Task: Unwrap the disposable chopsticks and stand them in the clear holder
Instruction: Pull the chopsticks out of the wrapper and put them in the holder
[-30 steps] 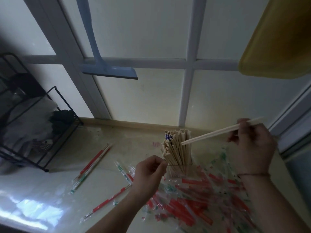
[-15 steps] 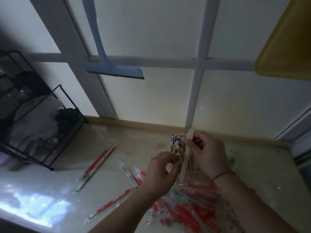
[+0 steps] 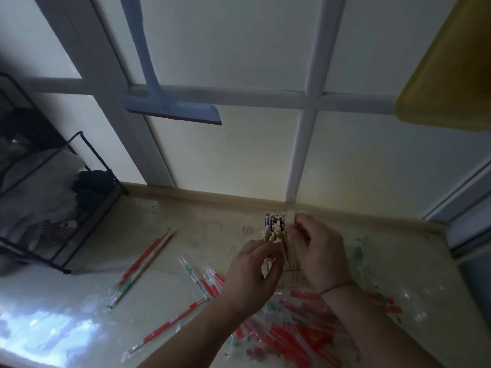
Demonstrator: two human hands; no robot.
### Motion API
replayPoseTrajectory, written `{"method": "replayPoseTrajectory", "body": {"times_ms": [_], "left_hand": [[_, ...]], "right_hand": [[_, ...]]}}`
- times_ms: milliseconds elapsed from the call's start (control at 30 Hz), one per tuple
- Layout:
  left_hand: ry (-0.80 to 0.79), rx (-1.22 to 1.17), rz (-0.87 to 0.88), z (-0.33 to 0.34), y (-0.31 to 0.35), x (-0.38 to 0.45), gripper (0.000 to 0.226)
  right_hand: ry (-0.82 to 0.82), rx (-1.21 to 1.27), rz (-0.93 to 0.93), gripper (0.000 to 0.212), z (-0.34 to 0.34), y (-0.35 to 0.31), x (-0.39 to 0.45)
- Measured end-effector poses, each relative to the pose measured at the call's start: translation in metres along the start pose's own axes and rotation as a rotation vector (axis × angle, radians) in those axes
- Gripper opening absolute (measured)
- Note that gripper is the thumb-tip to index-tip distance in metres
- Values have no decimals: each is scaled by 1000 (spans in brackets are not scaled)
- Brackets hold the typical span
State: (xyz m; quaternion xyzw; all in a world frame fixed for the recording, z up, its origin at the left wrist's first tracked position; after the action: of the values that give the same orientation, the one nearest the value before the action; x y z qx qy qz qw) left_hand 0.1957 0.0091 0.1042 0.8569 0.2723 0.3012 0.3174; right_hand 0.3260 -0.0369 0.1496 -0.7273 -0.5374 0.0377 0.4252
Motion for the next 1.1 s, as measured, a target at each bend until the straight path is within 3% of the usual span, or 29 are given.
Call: {"method": "replayPoseTrajectory", "body": {"times_ms": [133,267,367,467,567,667,800,900,1000,1100], "left_hand": [[2,34,60,3,3,-3,11],[-30,63,82,8,-1,-10,11],[-82,54,92,9,-5,-15,13],[-69,41,129,-3,-10,-23,8],[-10,21,110,-28,-28,-33,5],[29,115,-27,-59,-79,-51,6],[66,446,-430,-114,-185,-94,18],[-31,617,-660,-145,-243,-126,33],[-136,674,-766,-159,-282,-141,43],[-162,694,-767,-163,-298,-140,38]], "right_hand": [[-125,-70,125,11,36,29,-28],[-218,-299,227,7,45,41,-33],[-316,-293,258,11,50,44,-36],[-124,-257,238,11,24,25,-31],[192,-210,-2,13,-11,-29,-24],[227,-103,-246,18,-2,-84,-19],[22,18,-389,21,67,-128,-17],[-221,16,-324,20,141,-130,-17],[-528,-116,-214,29,217,-115,-24],[-837,-234,-139,35,273,-100,-35]]}}
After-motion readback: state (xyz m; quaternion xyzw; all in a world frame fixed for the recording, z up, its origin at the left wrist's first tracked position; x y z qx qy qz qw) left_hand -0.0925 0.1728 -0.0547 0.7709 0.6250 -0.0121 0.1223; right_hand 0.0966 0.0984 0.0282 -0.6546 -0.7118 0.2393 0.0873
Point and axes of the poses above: each hand's wrist, its own x-axis towards the middle knuckle, its own z-axis out of the palm, y = z × x, the point moved 8 cm from there along x, towards the middle knuckle, and after that the axes turned 4 degrees about -y, right-handed, at the moved point
